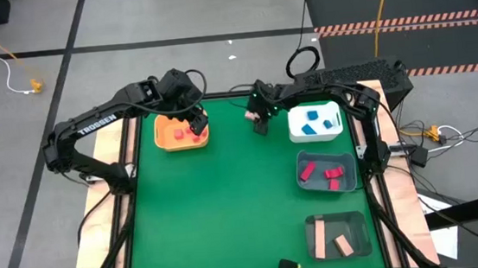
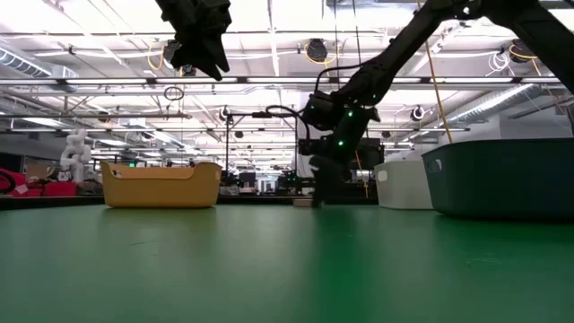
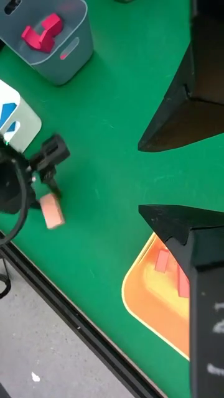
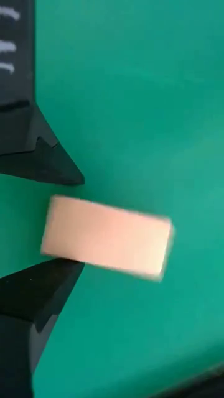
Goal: Sort & place blocks by color
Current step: Put the brown block into the black bin
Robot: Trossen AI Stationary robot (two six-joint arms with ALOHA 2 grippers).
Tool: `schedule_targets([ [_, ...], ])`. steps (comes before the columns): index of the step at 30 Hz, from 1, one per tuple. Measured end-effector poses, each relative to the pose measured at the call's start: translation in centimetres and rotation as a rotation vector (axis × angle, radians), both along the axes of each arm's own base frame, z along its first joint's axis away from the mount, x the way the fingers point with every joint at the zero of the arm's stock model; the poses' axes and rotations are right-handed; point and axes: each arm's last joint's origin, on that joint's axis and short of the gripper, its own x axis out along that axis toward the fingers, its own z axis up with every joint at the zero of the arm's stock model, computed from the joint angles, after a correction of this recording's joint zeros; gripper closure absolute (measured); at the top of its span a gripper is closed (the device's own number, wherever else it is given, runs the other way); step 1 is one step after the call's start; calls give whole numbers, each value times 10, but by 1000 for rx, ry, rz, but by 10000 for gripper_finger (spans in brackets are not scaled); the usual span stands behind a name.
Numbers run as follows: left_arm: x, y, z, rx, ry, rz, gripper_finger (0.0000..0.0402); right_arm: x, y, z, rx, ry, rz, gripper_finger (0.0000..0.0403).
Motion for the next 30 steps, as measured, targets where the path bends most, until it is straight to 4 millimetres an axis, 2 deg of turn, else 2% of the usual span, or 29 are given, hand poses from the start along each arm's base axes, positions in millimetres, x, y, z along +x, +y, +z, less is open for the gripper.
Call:
schedule_targets([
  [6, 0, 0, 0, -5, -1, 3, 252, -11, 21, 10, 111, 118, -19, 209],
  [10, 1, -3, 0, -11, 1, -2, 252, -14, 29, 21, 111, 144, -1, 209],
  [13, 2, -5, 0, -11, 1, -8, 252, -12, 28, 37, 79, 59, -29, 209],
  [16, 2, -6, 0, -12, 1, -11, 252, -5, 23, 51, 55, -83, -130, 209],
  [19, 3, -8, 0, -15, 0, -14, 252, 0, 16, 57, 62, -194, -230, 209],
  [22, 4, -10, 0, -15, 0, -23, 252, 5, 9, 51, 77, -254, -299, 209],
  [30, 6, -14, 0, -15, 0, -38, 252, 10, 0, 14, 178, -222, -458, 207],
])
